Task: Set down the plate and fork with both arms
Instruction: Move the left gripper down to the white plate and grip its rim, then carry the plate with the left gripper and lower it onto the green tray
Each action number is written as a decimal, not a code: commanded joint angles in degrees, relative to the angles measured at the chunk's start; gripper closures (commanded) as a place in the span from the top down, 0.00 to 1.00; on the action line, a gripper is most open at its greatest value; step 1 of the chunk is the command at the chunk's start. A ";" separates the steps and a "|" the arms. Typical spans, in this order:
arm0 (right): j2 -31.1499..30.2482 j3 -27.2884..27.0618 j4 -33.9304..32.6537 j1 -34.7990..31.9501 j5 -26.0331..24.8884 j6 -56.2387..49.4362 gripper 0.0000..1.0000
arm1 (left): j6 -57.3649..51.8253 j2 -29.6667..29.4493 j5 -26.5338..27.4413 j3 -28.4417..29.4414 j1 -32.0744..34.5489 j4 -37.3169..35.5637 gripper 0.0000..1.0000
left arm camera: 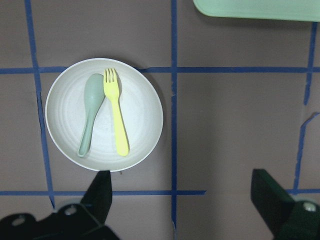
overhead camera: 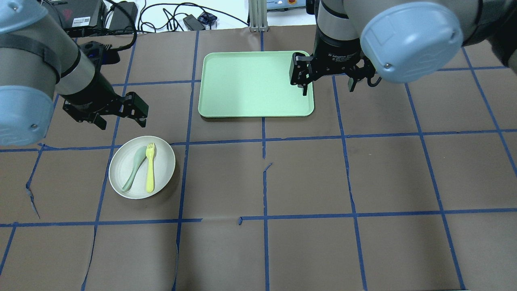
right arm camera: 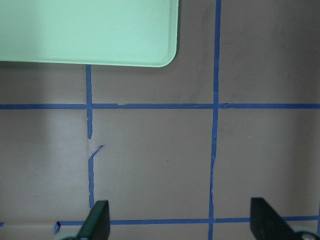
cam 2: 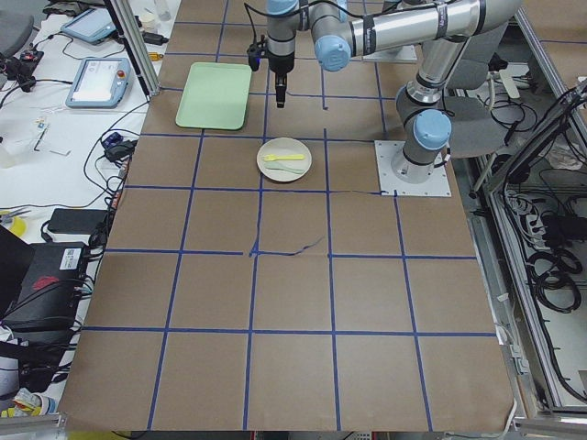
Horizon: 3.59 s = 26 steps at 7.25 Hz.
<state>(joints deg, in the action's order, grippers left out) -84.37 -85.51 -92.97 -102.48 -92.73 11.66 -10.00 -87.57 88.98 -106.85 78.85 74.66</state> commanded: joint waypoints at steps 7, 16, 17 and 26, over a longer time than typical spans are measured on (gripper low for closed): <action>0.00 -0.18 0.07 -0.09 0.00 0.03 1.00 | -15.75 -14.28 -2.39 -18.74 -17.77 -31.75 0.74; 0.00 -0.18 0.07 -0.09 0.00 0.03 1.00 | -10.96 -16.14 -18.78 -7.89 -16.98 -17.50 0.01; 0.00 -0.18 -0.01 -0.09 0.00 -0.06 1.00 | -7.70 -17.71 -22.76 -3.67 -14.45 -16.05 0.01; 0.00 -0.10 -0.10 -0.09 0.00 -0.06 1.00 | 18.52 -47.86 -21.92 31.97 12.64 -21.11 0.11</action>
<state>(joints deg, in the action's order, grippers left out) -84.37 -85.60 -93.08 -102.57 -92.72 11.60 7.67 -133.66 66.90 -75.55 90.61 55.71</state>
